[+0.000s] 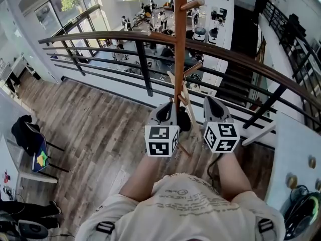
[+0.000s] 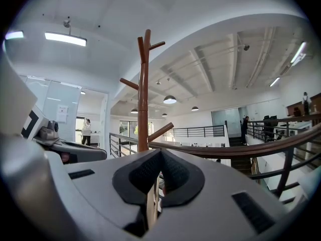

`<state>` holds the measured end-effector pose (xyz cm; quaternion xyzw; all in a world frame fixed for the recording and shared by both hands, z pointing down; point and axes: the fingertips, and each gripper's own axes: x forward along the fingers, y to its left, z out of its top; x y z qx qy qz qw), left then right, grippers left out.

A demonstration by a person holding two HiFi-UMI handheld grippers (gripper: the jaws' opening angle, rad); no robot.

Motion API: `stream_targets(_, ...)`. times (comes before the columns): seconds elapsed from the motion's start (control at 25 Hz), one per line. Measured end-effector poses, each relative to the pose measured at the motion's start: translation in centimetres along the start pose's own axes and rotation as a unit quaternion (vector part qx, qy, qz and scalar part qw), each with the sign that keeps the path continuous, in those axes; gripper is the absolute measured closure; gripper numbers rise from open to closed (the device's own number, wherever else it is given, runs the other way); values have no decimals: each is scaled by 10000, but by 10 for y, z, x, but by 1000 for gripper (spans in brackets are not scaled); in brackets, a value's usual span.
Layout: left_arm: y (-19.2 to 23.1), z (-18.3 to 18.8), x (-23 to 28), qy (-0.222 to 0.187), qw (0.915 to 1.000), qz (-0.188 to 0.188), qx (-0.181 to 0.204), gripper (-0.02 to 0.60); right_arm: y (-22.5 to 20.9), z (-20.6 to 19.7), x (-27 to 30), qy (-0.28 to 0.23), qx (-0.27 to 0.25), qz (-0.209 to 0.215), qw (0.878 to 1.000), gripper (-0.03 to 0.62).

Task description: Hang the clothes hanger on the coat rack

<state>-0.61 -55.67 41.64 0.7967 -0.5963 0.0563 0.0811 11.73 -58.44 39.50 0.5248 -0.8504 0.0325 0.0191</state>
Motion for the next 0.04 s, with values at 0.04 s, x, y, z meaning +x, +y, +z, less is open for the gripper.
stream_targets(0.04,0,0,0,-4,10000,-2,-2,584,1,1,1,-6,-4,12,10000,592)
